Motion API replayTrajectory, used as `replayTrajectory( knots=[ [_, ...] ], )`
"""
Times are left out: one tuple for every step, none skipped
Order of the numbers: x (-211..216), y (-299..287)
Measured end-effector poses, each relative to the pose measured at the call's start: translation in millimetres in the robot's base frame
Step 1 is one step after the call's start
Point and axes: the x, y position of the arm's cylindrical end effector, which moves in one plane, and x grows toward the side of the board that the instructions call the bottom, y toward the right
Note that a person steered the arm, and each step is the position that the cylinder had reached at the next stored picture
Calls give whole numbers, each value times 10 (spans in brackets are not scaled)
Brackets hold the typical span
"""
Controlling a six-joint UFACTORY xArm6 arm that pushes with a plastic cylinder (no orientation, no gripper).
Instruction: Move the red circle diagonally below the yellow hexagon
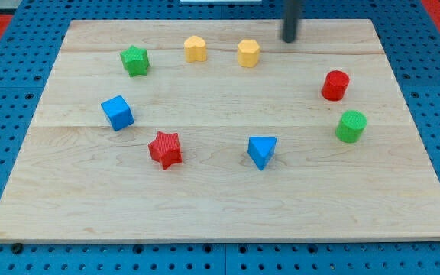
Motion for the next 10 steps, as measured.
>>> replayTrajectory(
  knots=[
    [584,850],
    [965,807],
    [1168,145],
    [1206,190],
    [1466,12],
    [1293,-228],
    [1080,-228],
    [839,-94],
    [832,-446],
    [1044,-622]
  ],
)
